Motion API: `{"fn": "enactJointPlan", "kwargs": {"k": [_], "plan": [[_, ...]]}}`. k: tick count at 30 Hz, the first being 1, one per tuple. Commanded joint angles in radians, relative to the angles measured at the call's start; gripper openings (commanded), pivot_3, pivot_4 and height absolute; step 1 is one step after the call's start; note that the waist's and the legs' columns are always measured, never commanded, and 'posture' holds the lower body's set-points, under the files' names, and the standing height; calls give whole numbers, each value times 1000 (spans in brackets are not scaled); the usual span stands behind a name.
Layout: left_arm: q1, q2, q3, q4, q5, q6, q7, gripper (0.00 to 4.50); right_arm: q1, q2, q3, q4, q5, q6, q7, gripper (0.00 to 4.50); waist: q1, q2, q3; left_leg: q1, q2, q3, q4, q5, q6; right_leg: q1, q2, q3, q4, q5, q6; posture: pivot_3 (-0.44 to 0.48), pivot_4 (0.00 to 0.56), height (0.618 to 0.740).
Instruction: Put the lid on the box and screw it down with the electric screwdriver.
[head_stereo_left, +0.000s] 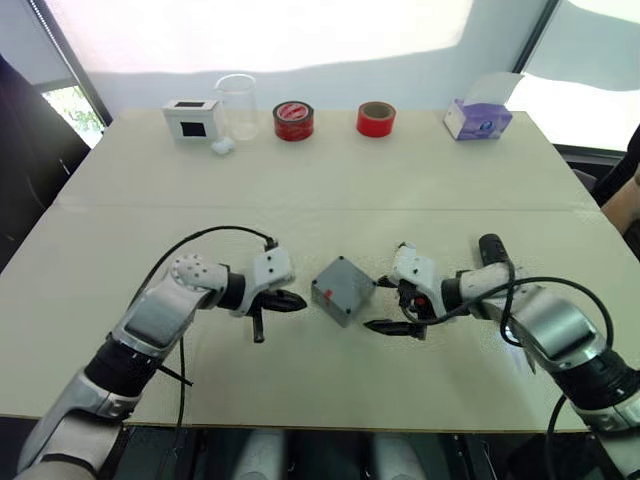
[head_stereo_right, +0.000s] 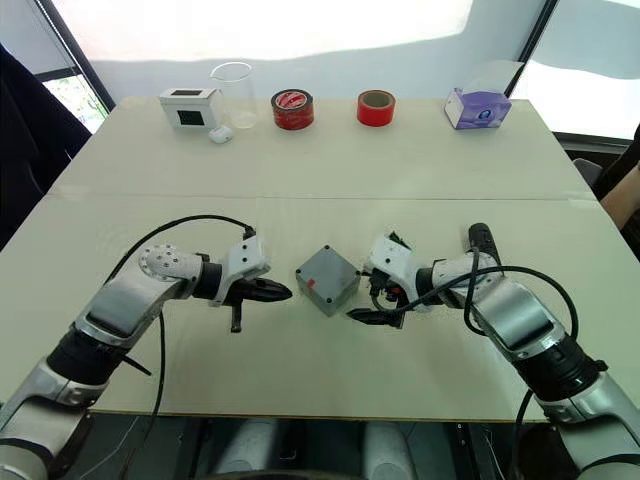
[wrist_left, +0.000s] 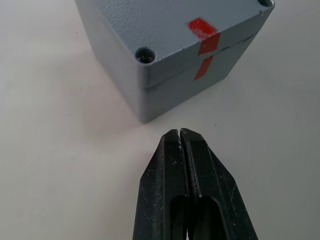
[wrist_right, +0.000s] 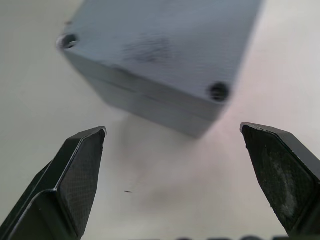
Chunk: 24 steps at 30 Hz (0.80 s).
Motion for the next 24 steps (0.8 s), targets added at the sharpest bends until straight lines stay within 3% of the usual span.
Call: {"fn": "enactJointPlan", "kwargs": {"k": [1,24], "plan": [[-33,-15,-7,27,19,-39,10,0,0,9,-5,-71,14,15,25,4420,0,0,0,0,0,0,0,0,0,0,0,0,0,0,0,0,150,740],[-105,-67,-11,138,43,-107,7,0,53,26,-30,-164,17,103,-12,4420,1,0,0,0,0,0,1,0,0,0,0,0,1,0,0,0,150,740]]}}
